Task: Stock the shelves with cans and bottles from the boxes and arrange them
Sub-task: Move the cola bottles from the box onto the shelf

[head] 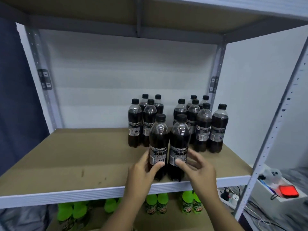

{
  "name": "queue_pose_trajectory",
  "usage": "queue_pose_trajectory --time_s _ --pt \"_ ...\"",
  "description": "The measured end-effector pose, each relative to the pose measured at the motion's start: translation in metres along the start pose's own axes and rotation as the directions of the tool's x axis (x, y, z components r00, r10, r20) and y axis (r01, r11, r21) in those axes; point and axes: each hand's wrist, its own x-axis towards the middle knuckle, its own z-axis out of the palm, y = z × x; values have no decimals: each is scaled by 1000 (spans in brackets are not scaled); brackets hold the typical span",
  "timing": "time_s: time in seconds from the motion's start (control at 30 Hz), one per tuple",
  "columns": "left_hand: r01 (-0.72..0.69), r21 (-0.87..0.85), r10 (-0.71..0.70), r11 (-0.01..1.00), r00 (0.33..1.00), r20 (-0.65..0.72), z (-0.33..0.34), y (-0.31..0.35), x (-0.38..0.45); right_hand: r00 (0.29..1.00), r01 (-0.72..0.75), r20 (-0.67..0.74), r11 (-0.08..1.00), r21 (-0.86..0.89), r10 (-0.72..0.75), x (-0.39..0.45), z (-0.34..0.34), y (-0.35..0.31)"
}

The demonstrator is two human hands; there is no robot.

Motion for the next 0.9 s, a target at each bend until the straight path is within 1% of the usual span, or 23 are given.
queue_pose_trajectory --time_s 0.07,0.13,0.23,0.37,0.5,0.57,0.67,0.8,0.9 --pt "10 7 -10 1000 1000 -5 3 -6 2 1000 -9 23 998 -56 11 1 0 14" --pt "12 20 -12 1000 1000 -17 7 -13 10 1000 -6 27 997 -76 8 9 2 22" --pt "15 36 -14 999 999 -38 16 -25 28 999 6 37 996 -86 -3 25 10 29" --pt "45 93 -38 995 997 -70 34 -43 59 999 -1 39 999 -52 3 51 20 45" --pt "65 92 -58 994 995 -80 54 -48 89 1000 18 11 995 -99 -17 82 25 67" --pt "53 121 -43 991 996 -78 62 -49 101 999 27 33 993 -115 -23 100 25 74" --pt "28 200 -6 980 994 -110 70 -54 116 997 59 65 981 -183 -48 119 22 78" --pt "31 177 -8 984 992 -127 76 -58 129 995 95 31 953 -288 -90 132 23 85" --pt "45 195 -18 980 990 -138 77 -59 132 994 110 27 946 -303 -107 136 23 90"
